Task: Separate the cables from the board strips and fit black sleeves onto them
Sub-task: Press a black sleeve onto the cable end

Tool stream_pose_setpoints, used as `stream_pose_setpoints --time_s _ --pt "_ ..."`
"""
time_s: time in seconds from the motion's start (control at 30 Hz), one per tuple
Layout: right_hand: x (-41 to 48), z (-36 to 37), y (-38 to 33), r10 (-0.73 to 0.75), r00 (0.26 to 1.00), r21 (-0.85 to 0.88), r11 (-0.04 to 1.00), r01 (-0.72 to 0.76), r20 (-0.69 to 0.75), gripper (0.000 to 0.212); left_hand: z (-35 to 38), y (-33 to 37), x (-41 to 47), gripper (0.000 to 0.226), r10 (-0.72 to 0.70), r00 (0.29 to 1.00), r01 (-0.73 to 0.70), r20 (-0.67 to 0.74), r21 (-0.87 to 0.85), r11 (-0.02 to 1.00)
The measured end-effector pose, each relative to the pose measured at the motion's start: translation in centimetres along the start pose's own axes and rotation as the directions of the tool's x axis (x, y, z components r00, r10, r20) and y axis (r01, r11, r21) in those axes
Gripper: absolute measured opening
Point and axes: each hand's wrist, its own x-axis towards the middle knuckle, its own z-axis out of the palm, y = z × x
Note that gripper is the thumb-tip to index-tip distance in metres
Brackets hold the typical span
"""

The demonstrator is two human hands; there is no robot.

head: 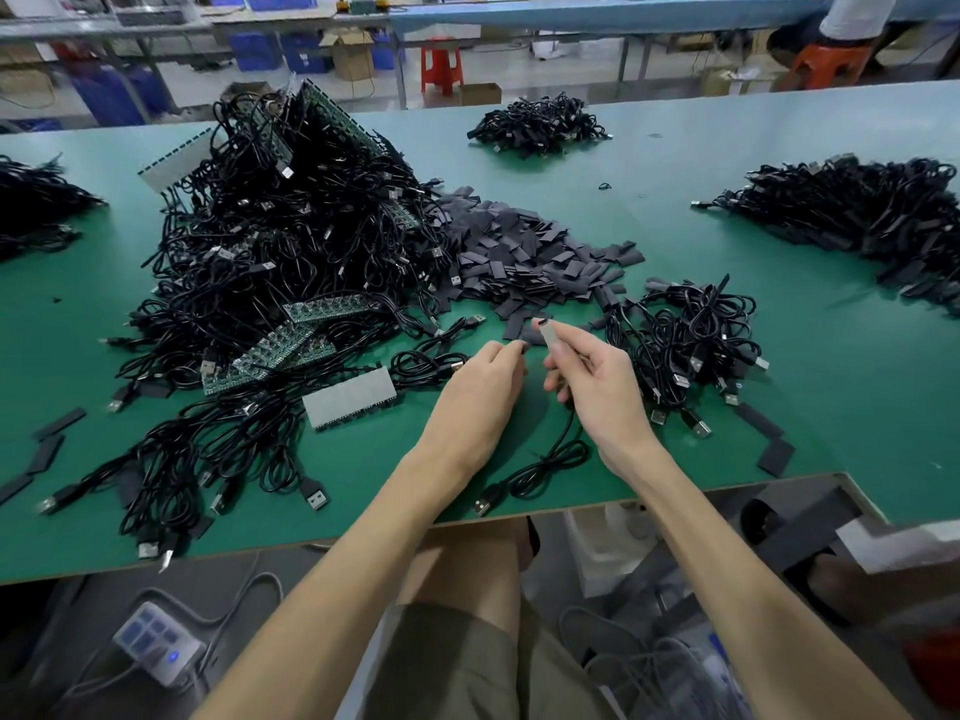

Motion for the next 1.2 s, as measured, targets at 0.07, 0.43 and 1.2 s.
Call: stream_pose_setpoints --time_s 0.07,0.43,1.2 --pt "0.0 0.0 0.0 -0.014 1.000 -0.041 0.999 0.015 0.024 0.035 -0.1 -0.2 -0.1 0.021 0.016 0.999 -0.016 -0.038 -0.008 1.000" --pt "-0.1 0.1 -0.1 0.027 1.000 -0.010 1.000 -0.027 0.002 0.011 -0.8 -0.2 0.0 0.033 0.058 0.997 -0.066 -0.042 -0.232 0.970" --pt "-0.1 0.1 0.0 0.021 1.000 0.077 0.997 -0.022 0.015 0.007 -0.2 -1.5 0.1 0.019 -0.178 0.949 0.053 -0.260 -0.424 0.904"
